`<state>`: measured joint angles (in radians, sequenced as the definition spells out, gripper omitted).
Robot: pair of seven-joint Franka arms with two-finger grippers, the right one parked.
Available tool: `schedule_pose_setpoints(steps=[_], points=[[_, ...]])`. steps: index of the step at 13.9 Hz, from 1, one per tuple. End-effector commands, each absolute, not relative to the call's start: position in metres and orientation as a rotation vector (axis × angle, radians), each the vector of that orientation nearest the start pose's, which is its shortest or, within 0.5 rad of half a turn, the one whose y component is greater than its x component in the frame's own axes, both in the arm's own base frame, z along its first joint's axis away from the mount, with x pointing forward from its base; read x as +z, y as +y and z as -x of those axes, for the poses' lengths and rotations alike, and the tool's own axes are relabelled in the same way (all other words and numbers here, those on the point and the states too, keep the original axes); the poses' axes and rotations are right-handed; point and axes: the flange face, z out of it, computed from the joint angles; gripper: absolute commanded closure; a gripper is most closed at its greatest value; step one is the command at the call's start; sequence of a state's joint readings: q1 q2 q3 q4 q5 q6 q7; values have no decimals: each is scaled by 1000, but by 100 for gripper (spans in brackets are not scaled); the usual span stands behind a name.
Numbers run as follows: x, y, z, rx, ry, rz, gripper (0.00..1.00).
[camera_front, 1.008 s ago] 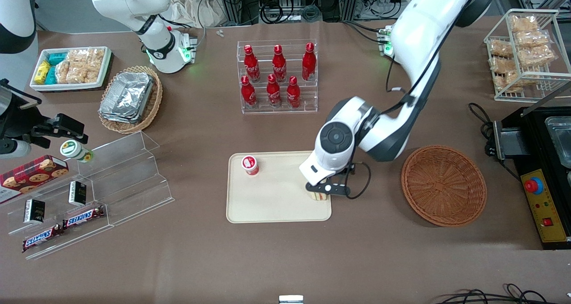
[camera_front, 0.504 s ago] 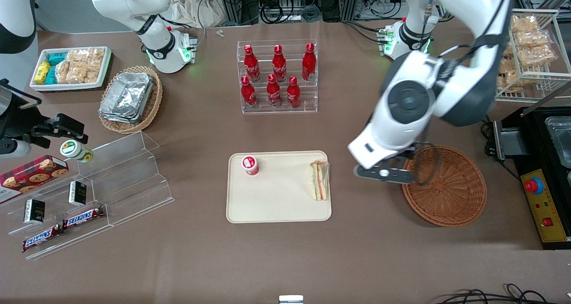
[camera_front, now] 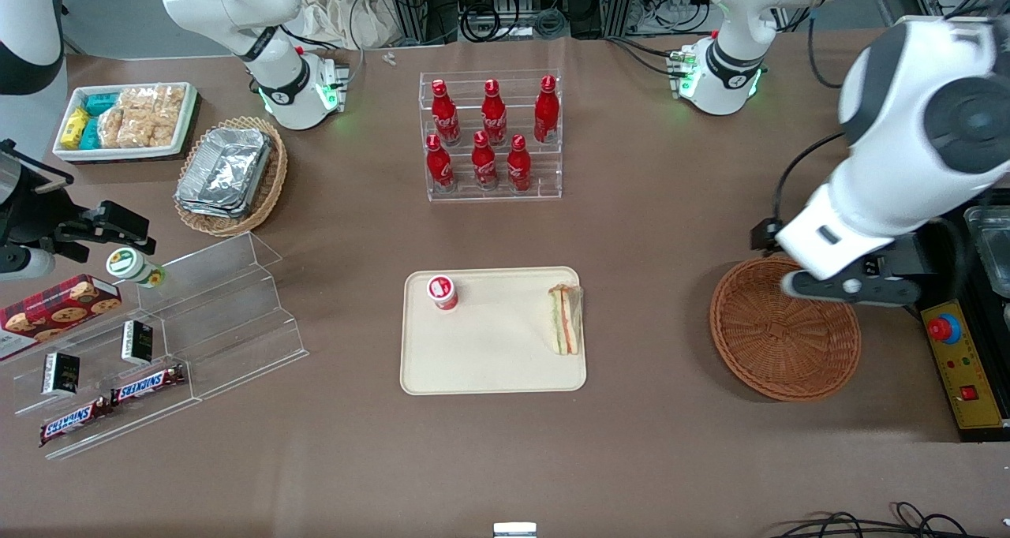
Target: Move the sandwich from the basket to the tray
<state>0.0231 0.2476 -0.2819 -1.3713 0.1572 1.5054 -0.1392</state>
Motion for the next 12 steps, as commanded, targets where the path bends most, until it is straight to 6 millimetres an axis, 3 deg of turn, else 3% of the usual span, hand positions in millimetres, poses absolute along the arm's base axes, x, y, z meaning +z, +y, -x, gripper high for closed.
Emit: schedule_pose_setpoints(steps=[1,8,12], points=[[588,-84,-599,127,92,3063,0],[612,-42,-592,67,-5,3062,0],[632,5,-579,43,55,3086,0]])
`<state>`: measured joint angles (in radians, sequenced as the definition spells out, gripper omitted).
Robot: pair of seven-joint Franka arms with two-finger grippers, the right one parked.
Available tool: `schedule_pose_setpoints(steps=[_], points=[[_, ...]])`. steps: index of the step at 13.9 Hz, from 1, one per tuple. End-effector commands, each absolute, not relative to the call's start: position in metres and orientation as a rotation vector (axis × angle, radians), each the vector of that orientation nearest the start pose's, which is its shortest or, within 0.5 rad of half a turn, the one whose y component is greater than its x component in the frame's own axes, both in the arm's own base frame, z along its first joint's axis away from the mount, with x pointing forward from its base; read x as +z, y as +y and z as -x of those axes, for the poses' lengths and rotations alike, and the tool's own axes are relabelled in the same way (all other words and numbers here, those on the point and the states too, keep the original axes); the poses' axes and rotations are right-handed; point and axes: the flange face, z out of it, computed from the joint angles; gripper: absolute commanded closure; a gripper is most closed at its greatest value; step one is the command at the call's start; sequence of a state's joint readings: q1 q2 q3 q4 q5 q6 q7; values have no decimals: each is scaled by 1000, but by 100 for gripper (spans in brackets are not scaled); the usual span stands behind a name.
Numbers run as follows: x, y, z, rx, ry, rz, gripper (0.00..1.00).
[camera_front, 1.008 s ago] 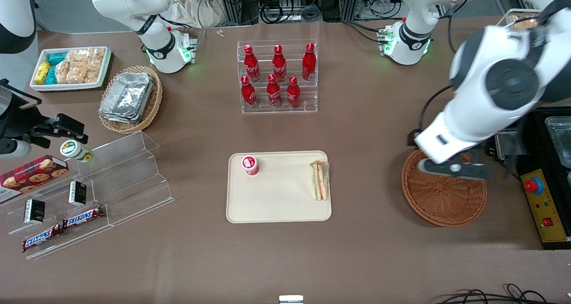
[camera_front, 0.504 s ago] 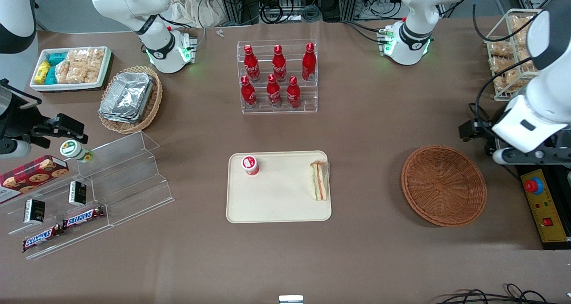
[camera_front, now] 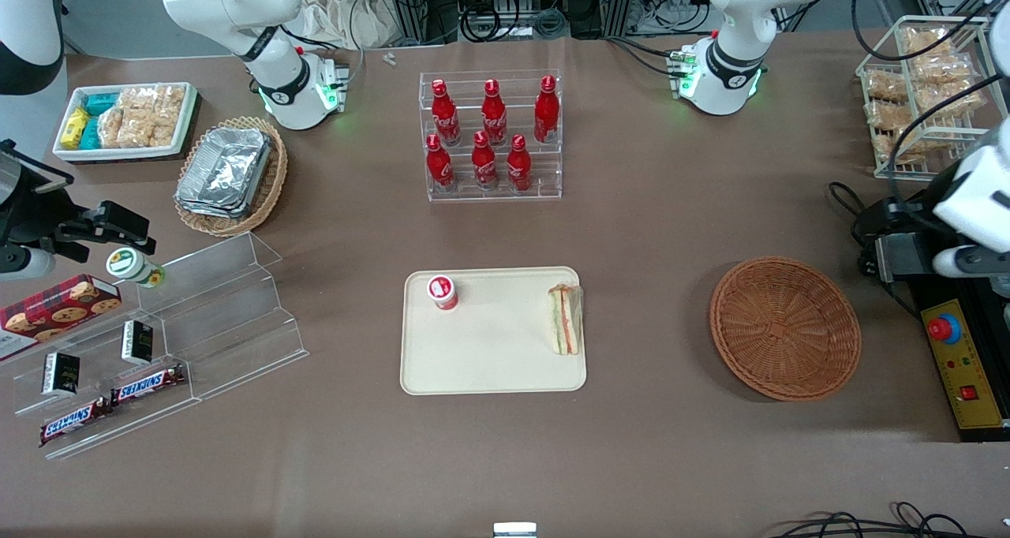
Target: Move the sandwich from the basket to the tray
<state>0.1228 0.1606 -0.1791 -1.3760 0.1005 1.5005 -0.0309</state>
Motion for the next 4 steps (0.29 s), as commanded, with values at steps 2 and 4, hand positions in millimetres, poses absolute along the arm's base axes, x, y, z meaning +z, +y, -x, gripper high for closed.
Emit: schedule_pose_setpoints(steps=[2,4], points=[[636,8,-574,35,51,3089,0],[636,5,-575,29,35,3089,0]])
